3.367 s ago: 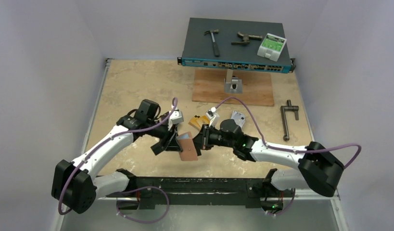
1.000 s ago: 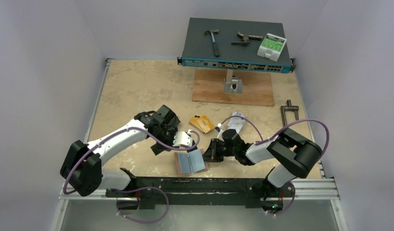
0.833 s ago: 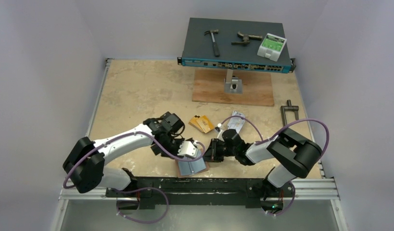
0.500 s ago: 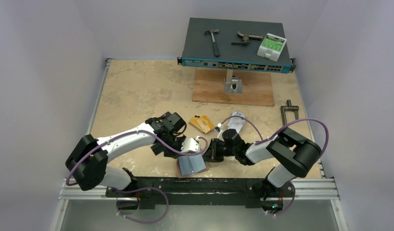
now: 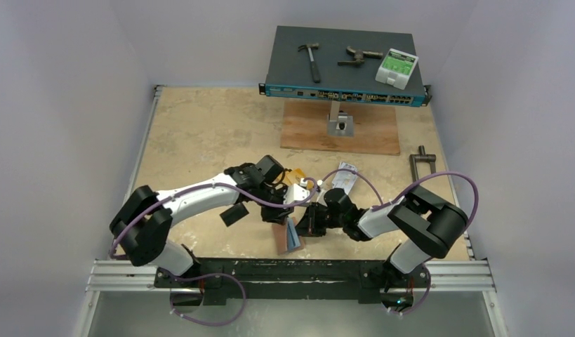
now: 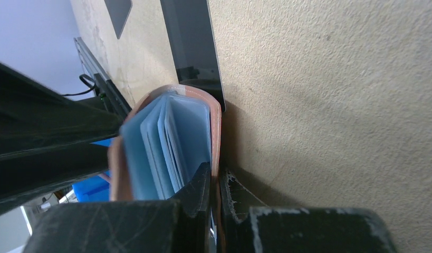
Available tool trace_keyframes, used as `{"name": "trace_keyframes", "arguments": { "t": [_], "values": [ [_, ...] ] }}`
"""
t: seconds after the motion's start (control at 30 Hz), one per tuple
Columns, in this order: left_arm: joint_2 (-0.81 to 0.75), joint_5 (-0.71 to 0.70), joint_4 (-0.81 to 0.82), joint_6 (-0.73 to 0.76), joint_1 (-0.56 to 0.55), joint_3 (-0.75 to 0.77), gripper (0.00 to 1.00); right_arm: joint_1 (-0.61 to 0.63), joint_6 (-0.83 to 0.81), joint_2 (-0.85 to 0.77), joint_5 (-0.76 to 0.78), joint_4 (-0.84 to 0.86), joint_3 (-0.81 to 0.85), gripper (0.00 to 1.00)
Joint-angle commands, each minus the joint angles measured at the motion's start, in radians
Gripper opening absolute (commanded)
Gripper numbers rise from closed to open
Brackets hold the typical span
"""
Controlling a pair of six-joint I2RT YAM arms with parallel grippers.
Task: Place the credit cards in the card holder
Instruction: Close the card holder at the center of the board.
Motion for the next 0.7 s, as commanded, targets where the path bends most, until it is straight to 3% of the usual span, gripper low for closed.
{"name": "trace_keyframes", "arguments": {
  "t": [0.0,0.2,0.4,0.5,0.67],
  "values": [
    [0.085,0.017,0.073,-0.035,-0.028,0.026,0.25,0.001,-0.051,0.023,0.106,-0.153,-0.028,0.00],
    [0.123,-0.181,0.152,-0.085,-0.092,0.026,0.25,0.001,-0.042,0.018,0.105,-0.159,-0.029,0.00],
    [0.153,-0.292,0.042,-0.170,-0.110,0.097,0.22,0.001,-0.032,0.014,0.100,-0.161,-0.038,0.00],
    [0.154,-0.255,-0.043,-0.143,-0.111,0.134,0.19,0.001,-0.024,0.010,0.102,-0.156,-0.047,0.00],
    [0.016,-0.084,0.018,-0.017,-0.112,0.002,0.19,0.000,-0.005,-0.015,0.119,-0.161,-0.063,0.00]
  ]
}}
